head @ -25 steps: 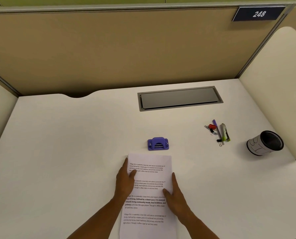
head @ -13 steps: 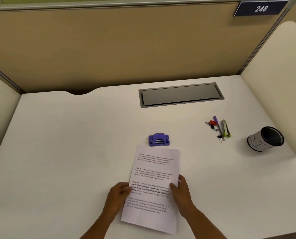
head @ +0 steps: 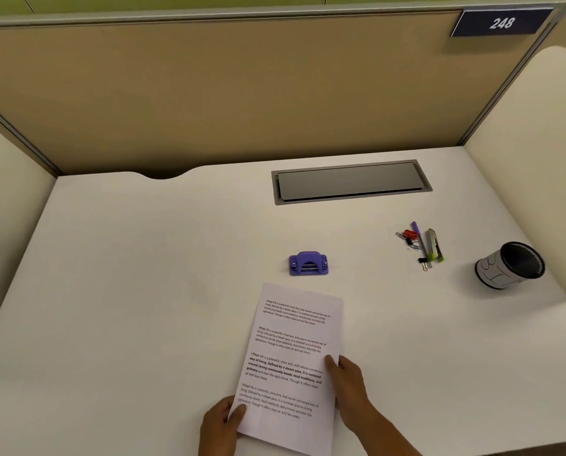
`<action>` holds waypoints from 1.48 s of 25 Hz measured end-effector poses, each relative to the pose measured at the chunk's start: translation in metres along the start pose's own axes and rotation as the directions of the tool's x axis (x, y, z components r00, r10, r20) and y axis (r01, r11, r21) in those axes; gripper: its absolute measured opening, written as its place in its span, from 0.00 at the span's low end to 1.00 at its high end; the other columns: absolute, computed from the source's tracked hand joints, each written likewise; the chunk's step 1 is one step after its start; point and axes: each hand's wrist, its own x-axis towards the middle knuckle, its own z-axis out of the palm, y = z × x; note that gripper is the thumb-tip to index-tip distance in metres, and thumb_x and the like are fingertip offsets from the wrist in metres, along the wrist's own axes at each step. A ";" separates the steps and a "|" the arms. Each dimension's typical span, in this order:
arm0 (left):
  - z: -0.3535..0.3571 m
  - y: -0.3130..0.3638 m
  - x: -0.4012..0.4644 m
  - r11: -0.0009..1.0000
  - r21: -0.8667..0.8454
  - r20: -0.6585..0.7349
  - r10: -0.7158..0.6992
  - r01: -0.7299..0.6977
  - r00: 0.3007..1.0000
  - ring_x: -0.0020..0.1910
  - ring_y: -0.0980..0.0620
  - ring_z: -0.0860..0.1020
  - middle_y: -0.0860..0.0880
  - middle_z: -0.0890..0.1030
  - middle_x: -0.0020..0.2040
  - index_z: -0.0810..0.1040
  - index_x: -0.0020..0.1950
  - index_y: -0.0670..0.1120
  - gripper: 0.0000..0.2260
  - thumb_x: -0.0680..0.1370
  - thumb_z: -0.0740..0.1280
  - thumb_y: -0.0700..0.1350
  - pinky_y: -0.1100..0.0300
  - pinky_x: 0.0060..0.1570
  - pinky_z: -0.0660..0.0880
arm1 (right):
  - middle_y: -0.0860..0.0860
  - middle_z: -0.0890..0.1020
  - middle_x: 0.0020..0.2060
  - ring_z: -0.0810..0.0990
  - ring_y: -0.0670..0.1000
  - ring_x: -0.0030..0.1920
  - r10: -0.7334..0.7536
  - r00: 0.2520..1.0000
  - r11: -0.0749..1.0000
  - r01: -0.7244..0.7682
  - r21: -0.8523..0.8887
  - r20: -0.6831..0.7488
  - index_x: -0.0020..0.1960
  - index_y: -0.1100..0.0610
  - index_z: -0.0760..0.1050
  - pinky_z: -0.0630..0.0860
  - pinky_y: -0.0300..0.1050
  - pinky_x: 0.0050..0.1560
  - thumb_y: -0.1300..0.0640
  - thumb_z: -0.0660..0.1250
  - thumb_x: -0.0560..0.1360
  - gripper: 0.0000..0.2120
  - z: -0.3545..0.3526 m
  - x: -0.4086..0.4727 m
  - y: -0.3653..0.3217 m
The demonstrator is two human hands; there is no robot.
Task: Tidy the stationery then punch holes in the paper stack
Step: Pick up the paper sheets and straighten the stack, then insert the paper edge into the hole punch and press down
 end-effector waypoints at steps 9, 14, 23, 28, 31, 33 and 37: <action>-0.013 0.010 0.016 0.991 0.131 0.058 0.007 -0.014 0.998 0.51 0.38 0.82 0.37 0.85 0.50 0.82 0.55 0.39 0.08 0.78 0.68 0.34 0.42 0.51 0.82 | 0.56 0.88 0.42 0.88 0.58 0.41 0.120 0.993 0.992 -0.120 -0.047 -0.008 0.51 0.59 0.82 0.85 0.57 0.39 0.57 0.67 0.79 0.07 -0.002 -0.008 0.002; -0.020 0.034 0.030 0.979 0.200 0.213 0.000 -0.044 0.977 0.50 0.41 0.83 0.41 0.86 0.49 0.82 0.53 0.41 0.06 0.78 0.68 0.38 0.44 0.48 0.83 | 0.55 0.88 0.37 0.87 0.57 0.36 0.130 0.985 0.990 -0.122 0.071 -0.112 0.49 0.60 0.82 0.84 0.54 0.35 0.58 0.67 0.79 0.07 -0.001 -0.019 0.017; -0.004 0.175 0.083 0.919 0.260 0.282 0.221 -0.296 0.934 0.41 0.49 0.82 0.44 0.86 0.48 0.82 0.51 0.43 0.05 0.80 0.66 0.42 0.58 0.39 0.77 | 0.59 0.86 0.42 0.83 0.60 0.40 0.215 0.945 0.910 -0.102 0.402 -0.247 0.48 0.63 0.81 0.82 0.48 0.32 0.59 0.69 0.79 0.07 0.011 -0.033 0.019; 0.032 0.251 0.106 0.808 0.342 0.300 0.390 -0.480 0.870 0.49 0.45 0.83 0.43 0.84 0.52 0.81 0.53 0.42 0.07 0.79 0.67 0.43 0.53 0.50 0.78 | 0.59 0.86 0.46 0.83 0.61 0.45 0.203 0.946 0.874 -0.058 0.482 -0.255 0.50 0.62 0.81 0.83 0.51 0.40 0.59 0.68 0.79 0.06 0.015 -0.021 0.003; 0.062 0.274 0.111 0.659 0.468 0.364 0.464 -0.589 0.808 0.53 0.47 0.82 0.46 0.84 0.55 0.81 0.57 0.43 0.09 0.79 0.67 0.44 0.57 0.54 0.75 | 0.58 0.86 0.46 0.84 0.61 0.46 0.204 0.948 0.857 -0.052 0.513 -0.244 0.51 0.61 0.81 0.83 0.51 0.40 0.59 0.68 0.79 0.06 0.014 -0.014 -0.002; 0.086 0.272 0.106 0.568 0.499 0.478 0.449 -0.654 0.755 0.54 0.47 0.81 0.46 0.83 0.57 0.81 0.60 0.43 0.10 0.79 0.66 0.42 0.59 0.55 0.74 | 0.58 0.87 0.45 0.85 0.60 0.45 0.203 0.949 0.852 -0.050 0.521 -0.241 0.50 0.61 0.82 0.83 0.51 0.39 0.59 0.69 0.79 0.05 0.012 -0.011 -0.003; 0.133 0.266 0.096 0.573 0.463 0.543 0.419 -0.676 0.728 0.45 0.49 0.77 0.46 0.79 0.44 0.80 0.51 0.41 0.07 0.77 0.70 0.44 0.56 0.52 0.72 | 0.57 0.88 0.43 0.85 0.59 0.43 0.183 0.960 0.857 -0.051 0.513 -0.210 0.51 0.60 0.83 0.82 0.48 0.34 0.58 0.70 0.78 0.06 0.006 -0.008 -0.001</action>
